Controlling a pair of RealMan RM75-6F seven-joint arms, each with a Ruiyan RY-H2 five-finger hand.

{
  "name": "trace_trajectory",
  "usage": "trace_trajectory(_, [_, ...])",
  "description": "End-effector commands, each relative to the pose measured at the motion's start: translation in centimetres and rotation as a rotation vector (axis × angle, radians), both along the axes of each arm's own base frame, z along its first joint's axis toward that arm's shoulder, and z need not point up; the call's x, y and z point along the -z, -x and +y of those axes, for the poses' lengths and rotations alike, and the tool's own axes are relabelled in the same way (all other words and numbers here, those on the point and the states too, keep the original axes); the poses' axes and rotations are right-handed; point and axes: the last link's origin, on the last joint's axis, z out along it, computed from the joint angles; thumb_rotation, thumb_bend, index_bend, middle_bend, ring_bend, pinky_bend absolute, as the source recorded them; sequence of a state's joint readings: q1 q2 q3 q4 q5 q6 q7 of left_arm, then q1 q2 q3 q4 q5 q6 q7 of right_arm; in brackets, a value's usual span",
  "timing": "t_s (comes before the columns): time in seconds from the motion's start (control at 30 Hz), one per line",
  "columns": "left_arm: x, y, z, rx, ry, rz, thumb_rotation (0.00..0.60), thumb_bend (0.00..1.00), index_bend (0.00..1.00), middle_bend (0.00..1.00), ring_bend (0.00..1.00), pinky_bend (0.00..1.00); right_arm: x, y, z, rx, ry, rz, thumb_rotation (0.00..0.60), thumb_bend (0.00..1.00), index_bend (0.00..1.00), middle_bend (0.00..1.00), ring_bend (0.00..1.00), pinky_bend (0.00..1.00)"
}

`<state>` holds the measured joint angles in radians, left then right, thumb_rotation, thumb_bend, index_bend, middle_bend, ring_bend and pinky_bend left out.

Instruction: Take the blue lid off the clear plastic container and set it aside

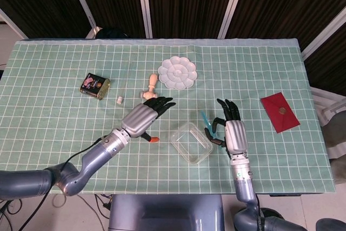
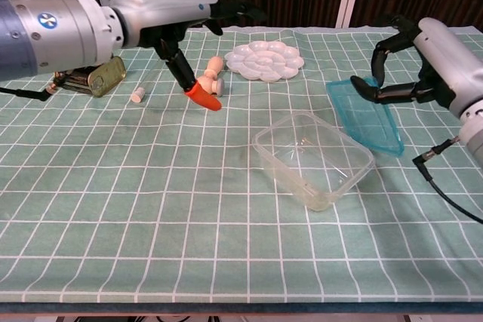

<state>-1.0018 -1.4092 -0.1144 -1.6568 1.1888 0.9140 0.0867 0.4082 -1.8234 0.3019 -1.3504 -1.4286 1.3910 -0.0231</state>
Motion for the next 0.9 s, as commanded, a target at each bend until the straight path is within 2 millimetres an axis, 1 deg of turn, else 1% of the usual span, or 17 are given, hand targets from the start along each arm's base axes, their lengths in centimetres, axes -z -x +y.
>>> trace_trajectory(0.03, [-1.1,1.0,-0.5,-0.015,-0.016,-0.01,0.6,0.0,0.0,0.0,0.0,0.11,-1.3,1.3,-1.2,0.055,0.014,0.049,0.6,0.44,0.65,0.12,0.0,0.0])
trace_trajectory(0.07, [-1.5,1.4,-0.6,-0.021,-0.023,-0.012,0.6,0.0,0.0,0.0,0.0,0.11,-1.7,1.8,-1.5,0.073,0.017,0.064,0.6,0.44,0.57,0.09,0.0,0.0])
trace_trajectory(0.1, [-1.8,1.6,-0.7,-0.025,-0.028,-0.014,0.6,0.0,0.0,0.0,0.0,0.11,-2.0,2.2,-1.7,0.089,0.017,0.081,0.6,0.44,0.4,0.05,0.0,0.0])
trace_trajectory(0.13, [-2.1,1.9,-0.8,-0.03,-0.034,-0.016,0.6,0.0,0.0,0.0,0.0,0.11,-2.3,2.8,-1.9,0.115,0.019,0.109,0.6,0.44,0.27,0.02,0.0,0.0])
trace_trajectory(0.17, [-2.6,2.4,-1.1,-0.037,-0.043,-0.017,0.6,0.0,0.0,0.0,0.0,0.11,-2.8,3.5,-2.2,0.146,0.017,0.149,0.6,0.44,0.11,0.0,0.0,0.0])
trace_trajectory(0.2, [-3.0,2.7,-1.3,-0.041,-0.047,-0.019,0.6,0.0,0.0,0.0,0.0,0.11,-3.2,4.0,-2.5,0.17,0.014,0.178,0.6,0.44,0.03,0.0,0.0,0.0])
trace_trajectory(0.23, [-3.3,2.9,-1.6,-0.043,-0.05,-0.022,0.6,0.0,0.0,0.0,0.0,0.11,-3.7,4.3,-2.6,0.194,0.013,0.202,0.6,0.44,0.0,0.0,0.0,0.0])
trace_trajectory(0.27, [-3.9,3.4,-2.0,-0.044,-0.062,-0.021,0.6,0.0,0.0,0.0,0.0,0.11,-4.6,5.0,-3.0,0.234,0.03,0.233,0.6,0.44,0.0,0.0,0.0,0.0])
trace_trajectory(0.37, [-4.9,4.2,-2.9,-0.04,-0.078,-0.023,0.6,0.0,0.0,0.0,0.0,0.11,-6.2,5.4,-3.2,0.277,0.055,0.287,0.6,0.44,0.0,0.0,0.0,0.0])
trace_trajectory(0.47, [-5.9,5.0,-3.8,-0.045,-0.091,-0.03,0.6,0.0,0.0,0.0,0.0,0.11,-7.6,5.8,-2.9,0.297,0.078,0.311,0.6,0.44,0.0,0.0,0.0,0.0])
trace_trajectory(0.57, [-7.0,5.9,-4.6,-0.06,-0.108,-0.037,0.6,0.0,0.0,0.0,0.0,0.11,-8.7,6.2,-2.1,0.313,0.085,0.314,0.6,0.44,0.0,0.0,0.0,0.0])
trace_trajectory(0.63, [-7.7,6.8,-5.3,-0.072,-0.123,-0.033,0.6,0.0,0.0,0.0,0.0,0.1,-9.3,6.3,-1.1,0.311,0.082,0.315,0.6,0.43,0.0,0.0,0.0,0.0])
trace_trajectory(0.67, [-8.2,7.4,-5.7,-0.081,-0.136,-0.023,0.6,0.0,0.0,0.0,0.0,0.1,-9.6,6.5,-0.5,0.306,0.079,0.321,0.6,0.41,0.0,0.0,0.0,0.0])
trace_trajectory(0.73, [-9.1,9.0,-6.7,-0.103,-0.169,0.008,0.6,0.0,0.0,0.0,0.0,0.08,-10.2,6.9,1.0,0.296,0.068,0.335,0.6,0.35,0.0,0.0,0.0,0.0])
trace_trajectory(0.8, [-9.9,10.7,-8.0,-0.143,-0.197,0.041,0.6,0.0,0.0,0.0,0.0,0.05,-10.8,7.4,2.5,0.288,0.053,0.348,0.6,0.24,0.0,0.0,0.0,0.0])
trace_trajectory(0.9, [-11.0,13.3,-9.9,-0.224,-0.244,0.089,0.6,0.0,0.0,0.0,0.0,0.02,-11.9,8.2,4.7,0.267,0.031,0.362,0.6,0.19,0.0,0.0,0.0,0.0])
